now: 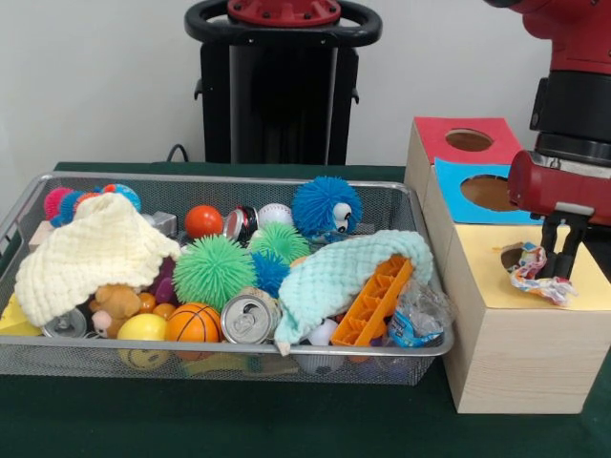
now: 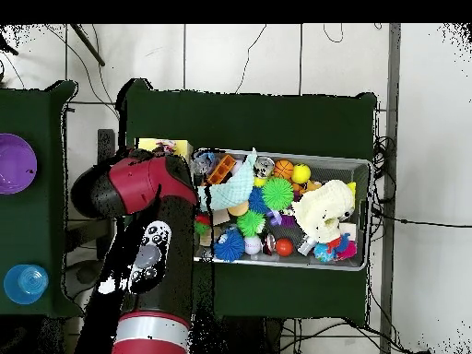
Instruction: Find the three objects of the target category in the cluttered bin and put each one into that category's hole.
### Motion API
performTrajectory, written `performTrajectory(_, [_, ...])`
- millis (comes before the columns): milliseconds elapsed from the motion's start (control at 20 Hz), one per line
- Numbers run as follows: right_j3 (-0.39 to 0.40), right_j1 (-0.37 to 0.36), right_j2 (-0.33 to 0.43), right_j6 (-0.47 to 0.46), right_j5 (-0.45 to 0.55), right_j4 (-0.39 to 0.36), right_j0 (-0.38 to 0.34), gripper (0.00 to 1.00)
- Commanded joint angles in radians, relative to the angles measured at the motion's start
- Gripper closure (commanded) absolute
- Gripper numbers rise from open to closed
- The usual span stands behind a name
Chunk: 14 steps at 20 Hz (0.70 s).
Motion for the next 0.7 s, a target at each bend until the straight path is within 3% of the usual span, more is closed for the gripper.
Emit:
performTrajectory(50, [0.081, 0.115, -0.015, 0.054, 0.145, -0.048, -0.038, 1.00])
performTrajectory(400, [0.082, 0.118, -0.006, 0.025, 0.162, -0.054, -0.055, 1.00])
performTrajectory(700, [0.111, 0.137, 0.019, 0.019, 0.109, -0.059, -0.079, 1.00])
